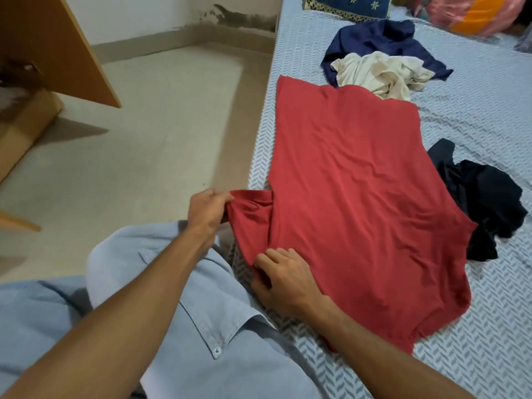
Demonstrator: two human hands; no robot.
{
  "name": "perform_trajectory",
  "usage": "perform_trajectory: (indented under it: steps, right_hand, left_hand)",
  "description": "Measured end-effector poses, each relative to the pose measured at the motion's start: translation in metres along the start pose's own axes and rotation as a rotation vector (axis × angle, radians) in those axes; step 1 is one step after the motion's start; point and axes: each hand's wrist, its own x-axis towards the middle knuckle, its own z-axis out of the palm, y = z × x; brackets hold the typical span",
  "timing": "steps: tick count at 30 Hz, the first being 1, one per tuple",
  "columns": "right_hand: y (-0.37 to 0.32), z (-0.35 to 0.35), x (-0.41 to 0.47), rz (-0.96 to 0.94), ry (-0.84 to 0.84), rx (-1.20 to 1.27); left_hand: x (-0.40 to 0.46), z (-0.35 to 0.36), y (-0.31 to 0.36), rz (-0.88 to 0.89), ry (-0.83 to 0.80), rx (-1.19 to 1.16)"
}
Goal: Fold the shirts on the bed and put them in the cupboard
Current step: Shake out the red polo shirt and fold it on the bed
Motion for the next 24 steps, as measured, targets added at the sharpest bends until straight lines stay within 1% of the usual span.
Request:
perform_trajectory:
  steps: [1, 3, 5, 7, 10, 13, 15, 16, 18, 20, 22, 24]
  right_hand:
    - [-0.002, -0.002, 0.001, -0.051, 0.000, 0.036]
    - [-0.006, -0.003, 0.001, -0.114, -0.061, 0.085]
    - [-0.005, -0.003, 0.003, -0.118, -0.166, 0.093]
    - [-0.004, -0.001, 0.005, -0.110, -0.242, 0.078]
    - [-0.005, -0.002, 0.010, -0.107, -0.321, 0.065]
    - [-0.005, -0.006, 0.014, -0.102, -0.389, 0.085]
    - [-0.005, -0.009, 0.018, -0.097, -0.410, 0.109]
    - [-0.005, -0.011, 0.021, -0.080, -0.409, 0.131]
    - [-0.003, -0.013, 0.030, -0.022, -0.361, 0.179]
    - [0.002, -0.014, 0.047, 0.036, -0.238, 0.206]
    - [0.008, -0.012, 0.076, 0.076, -0.093, 0.216]
    - [0.013, -0.013, 0.113, 0.119, -0.024, 0.150]
  left_hand:
    - [0.000, -0.007, 0.003, 0.022, 0.057, -0.034]
    - [0.000, -0.024, 0.006, 0.039, 0.179, -0.022]
    - [0.003, -0.039, 0.002, -0.002, 0.293, 0.040]
    - [0.002, -0.046, -0.003, -0.057, 0.364, 0.085]
    - [0.002, -0.048, -0.005, -0.118, 0.409, 0.058]
    - [0.004, -0.047, -0.007, -0.122, 0.454, 0.070]
    - [0.005, -0.047, -0.006, -0.116, 0.466, 0.014]
    - [0.004, -0.047, -0.004, -0.130, 0.446, -0.006]
    - [0.004, -0.049, -0.001, -0.221, 0.348, -0.035]
    - [0.004, -0.048, 0.000, -0.333, 0.233, -0.081]
    - [0.003, -0.044, 0.001, -0.347, 0.170, -0.106]
    - [0.001, -0.039, 0.001, -0.291, 0.174, -0.144]
